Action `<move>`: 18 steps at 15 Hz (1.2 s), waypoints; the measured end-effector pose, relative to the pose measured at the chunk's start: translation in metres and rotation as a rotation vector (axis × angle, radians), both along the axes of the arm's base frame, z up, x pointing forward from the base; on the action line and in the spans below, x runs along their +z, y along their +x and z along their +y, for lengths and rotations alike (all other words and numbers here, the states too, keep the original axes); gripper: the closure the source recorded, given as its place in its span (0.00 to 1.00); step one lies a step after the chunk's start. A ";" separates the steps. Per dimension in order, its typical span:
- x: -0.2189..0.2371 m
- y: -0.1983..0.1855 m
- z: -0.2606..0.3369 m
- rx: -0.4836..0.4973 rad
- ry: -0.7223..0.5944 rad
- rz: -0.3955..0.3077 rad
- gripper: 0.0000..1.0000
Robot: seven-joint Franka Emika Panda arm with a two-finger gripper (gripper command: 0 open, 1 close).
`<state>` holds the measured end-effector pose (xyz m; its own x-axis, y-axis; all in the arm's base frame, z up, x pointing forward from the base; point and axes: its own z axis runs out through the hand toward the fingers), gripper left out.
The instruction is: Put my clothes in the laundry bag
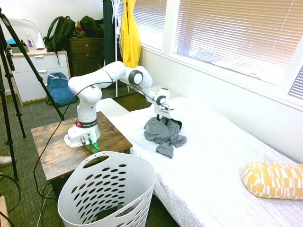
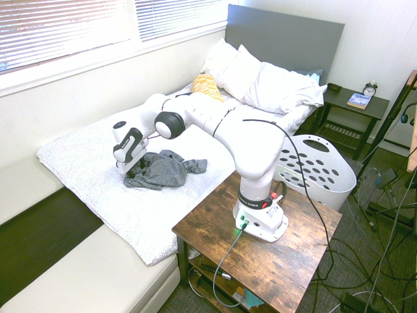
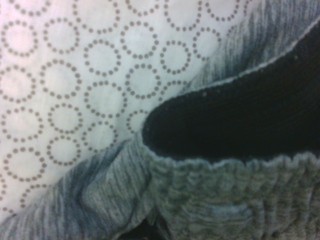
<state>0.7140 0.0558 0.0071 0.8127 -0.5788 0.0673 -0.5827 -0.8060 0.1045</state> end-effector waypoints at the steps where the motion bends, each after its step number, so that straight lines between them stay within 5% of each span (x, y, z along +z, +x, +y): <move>1: 0.000 0.000 0.000 -0.003 -0.004 0.000 1.00; 18: -0.007 -0.007 -0.004 -0.020 -0.025 0.011 1.00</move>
